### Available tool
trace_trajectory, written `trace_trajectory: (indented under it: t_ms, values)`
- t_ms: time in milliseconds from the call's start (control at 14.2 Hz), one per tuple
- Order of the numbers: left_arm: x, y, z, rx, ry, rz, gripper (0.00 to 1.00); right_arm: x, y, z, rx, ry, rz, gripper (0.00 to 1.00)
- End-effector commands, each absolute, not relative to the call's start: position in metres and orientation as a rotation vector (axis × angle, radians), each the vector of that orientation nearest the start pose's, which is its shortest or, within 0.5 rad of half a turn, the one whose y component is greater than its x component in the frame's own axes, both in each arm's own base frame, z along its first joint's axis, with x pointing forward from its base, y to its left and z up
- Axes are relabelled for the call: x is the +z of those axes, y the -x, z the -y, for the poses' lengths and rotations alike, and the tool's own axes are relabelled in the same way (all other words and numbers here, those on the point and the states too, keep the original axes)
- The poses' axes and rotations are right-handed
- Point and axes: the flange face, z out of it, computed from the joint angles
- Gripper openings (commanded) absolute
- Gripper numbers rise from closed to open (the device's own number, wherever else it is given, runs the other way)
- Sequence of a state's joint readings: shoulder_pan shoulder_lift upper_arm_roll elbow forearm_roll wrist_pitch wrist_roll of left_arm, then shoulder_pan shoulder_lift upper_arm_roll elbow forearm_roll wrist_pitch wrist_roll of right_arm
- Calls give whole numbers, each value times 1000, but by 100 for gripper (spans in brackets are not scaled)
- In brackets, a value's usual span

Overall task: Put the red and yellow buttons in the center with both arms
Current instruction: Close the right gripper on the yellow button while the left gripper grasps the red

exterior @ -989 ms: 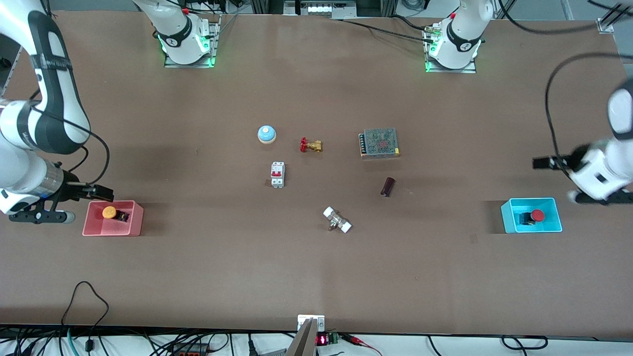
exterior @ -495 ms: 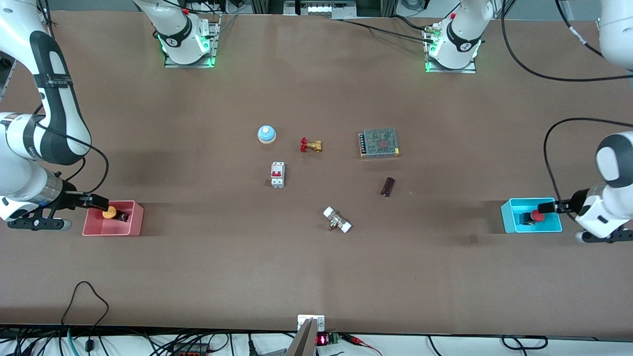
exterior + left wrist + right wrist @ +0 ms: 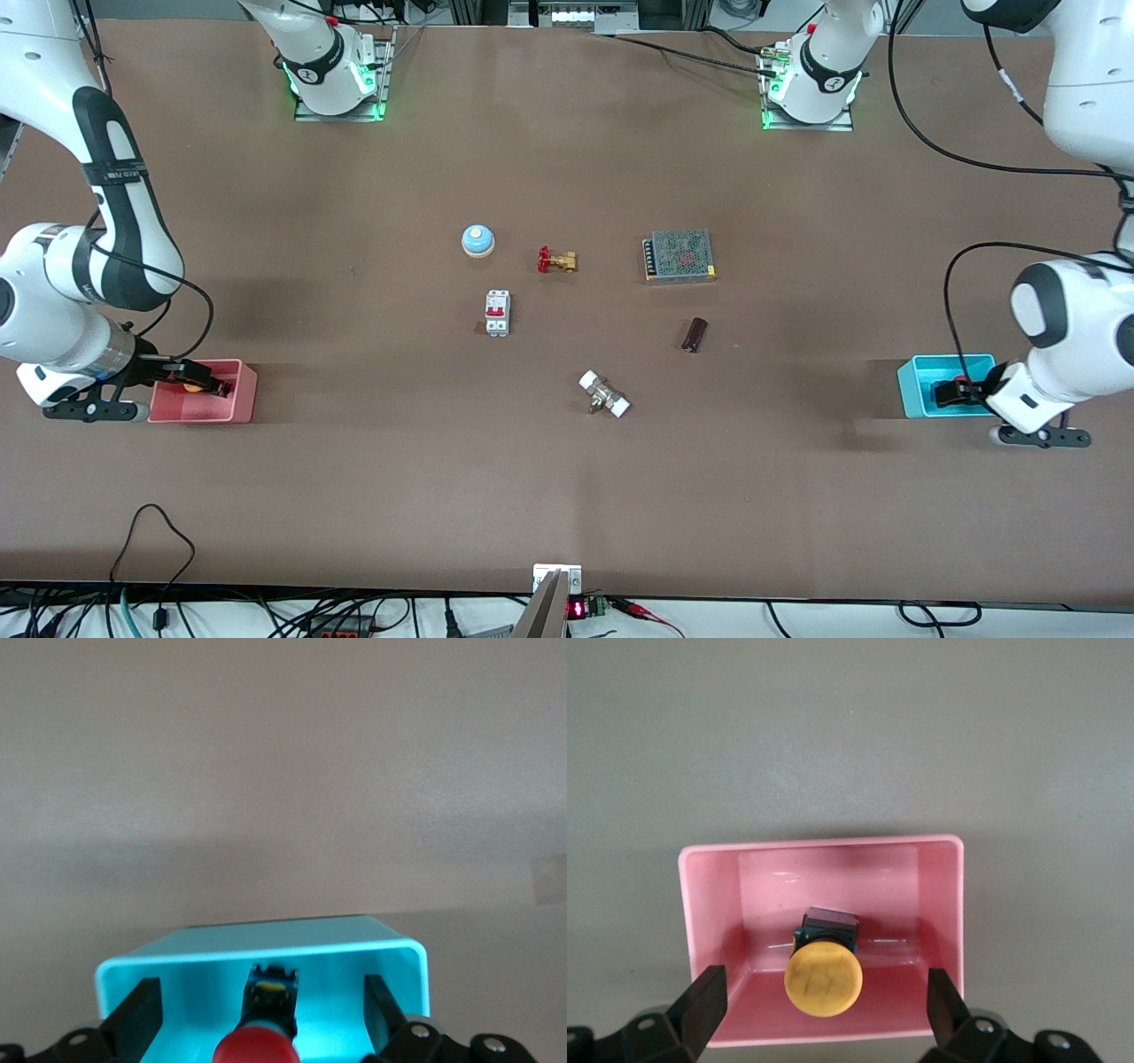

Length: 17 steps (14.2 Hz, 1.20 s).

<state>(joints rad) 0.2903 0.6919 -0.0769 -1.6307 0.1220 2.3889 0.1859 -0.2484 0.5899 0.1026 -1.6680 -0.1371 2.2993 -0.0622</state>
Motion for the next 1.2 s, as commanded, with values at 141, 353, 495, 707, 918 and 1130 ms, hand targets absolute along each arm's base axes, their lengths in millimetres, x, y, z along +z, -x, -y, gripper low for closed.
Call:
trace_trajectory:
  t_ms: [141,353,495,707,918,1130]
  values:
    - [223,-670,-159,-105,3069,-111,100,254,-677,114,-44,3187,26,100]
    - [216,-663,-176,-86,3074,-69,100,247,-676,114,-30,3183,22,100]
    - [208,-655,-174,-53,3083,-65,98,241,-676,116,-19,3181,18,100]
    - [205,-653,-172,-45,3087,-54,91,239,-676,118,-30,3182,15,100]
    - [204,-654,-168,-45,3090,-62,87,235,-676,118,-33,3181,15,100]
    - [204,-654,-166,-45,3090,-69,62,231,-676,118,-29,3179,16,100]
